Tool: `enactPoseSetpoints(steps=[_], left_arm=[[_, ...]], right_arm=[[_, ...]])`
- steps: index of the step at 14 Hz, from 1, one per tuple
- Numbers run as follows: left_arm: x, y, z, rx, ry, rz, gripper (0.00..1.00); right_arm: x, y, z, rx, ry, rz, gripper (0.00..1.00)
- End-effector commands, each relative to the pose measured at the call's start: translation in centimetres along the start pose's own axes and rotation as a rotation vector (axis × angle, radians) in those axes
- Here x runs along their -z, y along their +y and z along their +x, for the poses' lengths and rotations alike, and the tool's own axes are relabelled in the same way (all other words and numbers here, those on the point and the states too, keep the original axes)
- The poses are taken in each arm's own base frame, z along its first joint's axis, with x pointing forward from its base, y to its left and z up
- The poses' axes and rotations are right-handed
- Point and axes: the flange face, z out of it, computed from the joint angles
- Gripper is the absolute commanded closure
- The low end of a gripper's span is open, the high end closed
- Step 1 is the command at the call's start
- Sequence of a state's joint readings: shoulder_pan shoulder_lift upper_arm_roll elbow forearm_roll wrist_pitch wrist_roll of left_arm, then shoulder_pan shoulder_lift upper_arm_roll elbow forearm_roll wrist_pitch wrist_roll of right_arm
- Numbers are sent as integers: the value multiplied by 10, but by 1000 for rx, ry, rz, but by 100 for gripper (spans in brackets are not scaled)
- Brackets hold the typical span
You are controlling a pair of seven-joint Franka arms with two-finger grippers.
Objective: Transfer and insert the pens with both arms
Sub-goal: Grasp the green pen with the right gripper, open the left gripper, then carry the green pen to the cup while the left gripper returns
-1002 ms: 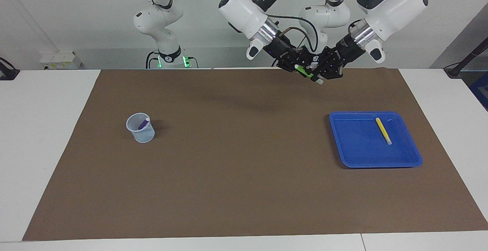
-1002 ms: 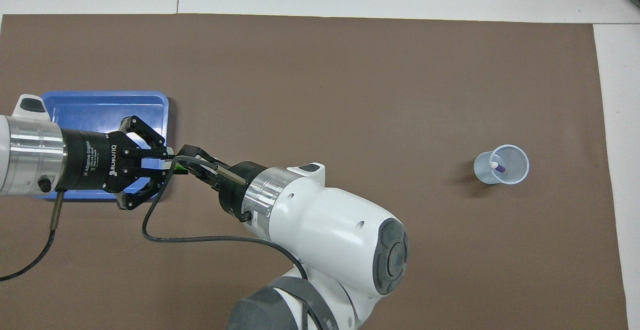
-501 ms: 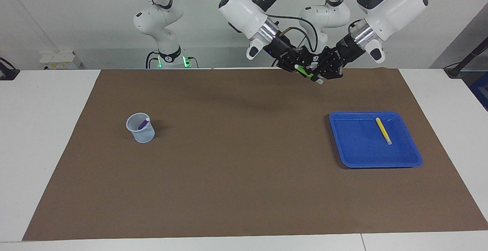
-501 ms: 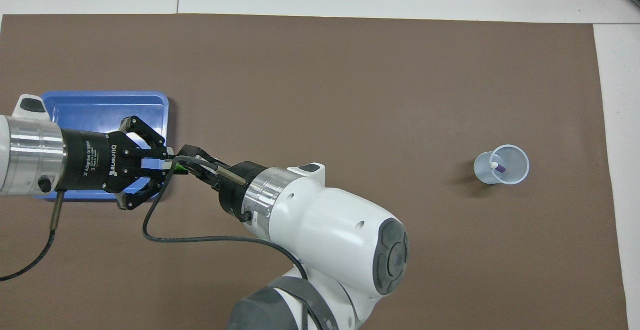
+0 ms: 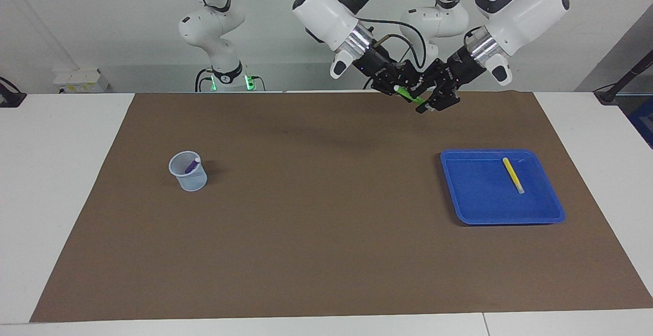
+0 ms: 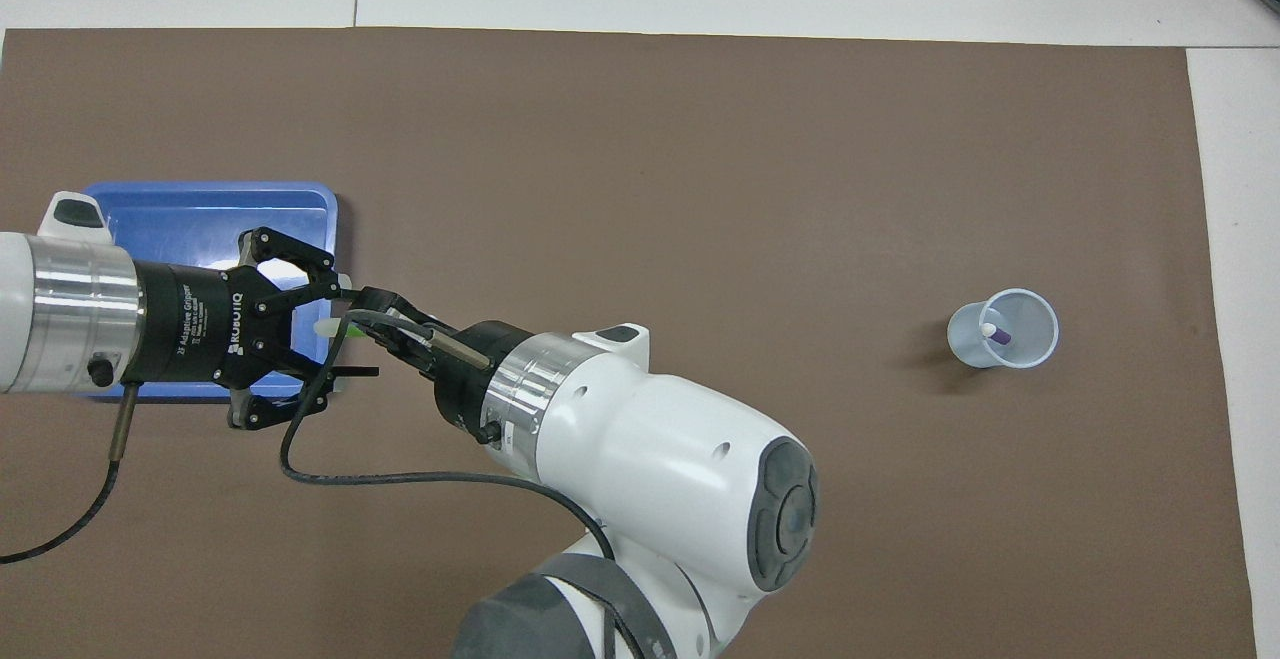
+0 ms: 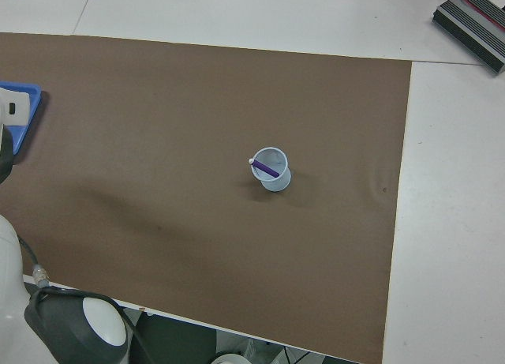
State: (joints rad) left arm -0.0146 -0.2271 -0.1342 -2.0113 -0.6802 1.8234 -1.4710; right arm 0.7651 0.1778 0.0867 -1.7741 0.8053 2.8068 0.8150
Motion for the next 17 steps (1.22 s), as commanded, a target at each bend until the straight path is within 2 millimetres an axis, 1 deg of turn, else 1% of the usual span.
enactPoseSetpoints(steps=[1, 3, 5, 7, 9, 11, 12, 14, 16, 17], left_arm=[[1, -11, -1, 9, -13, 2, 36], [1, -11, -1, 9, -13, 0, 35], [3, -11, 6, 15, -11, -6, 33], [7, -14, 23, -19, -7, -14, 33], [17, -24, 48, -92, 2, -21, 33], [25, -38, 73, -224, 5, 4, 34], [28, -43, 82, -292, 16, 26, 34], [27, -53, 92, -501, 92, 136, 36], [28, -59, 100, -687, 140, 215, 37], [29, -62, 105, -773, 159, 263, 37]], right_arm=[[1, 1, 7, 37, -20, -23, 100], [1, 4, 10, 76, -37, -43, 100], [1, 8, 13, 91, -47, -61, 100], [5, 14, 23, 149, -76, -98, 100], [7, 23, 35, 216, -113, -152, 100], [14, 34, 49, 320, -131, -239, 100], [18, 37, 53, 376, -145, -281, 100], [28, 47, 73, 471, -179, -366, 100], [41, 58, 101, 553, -201, -434, 100], [52, 63, 119, 587, -211, -462, 100]])
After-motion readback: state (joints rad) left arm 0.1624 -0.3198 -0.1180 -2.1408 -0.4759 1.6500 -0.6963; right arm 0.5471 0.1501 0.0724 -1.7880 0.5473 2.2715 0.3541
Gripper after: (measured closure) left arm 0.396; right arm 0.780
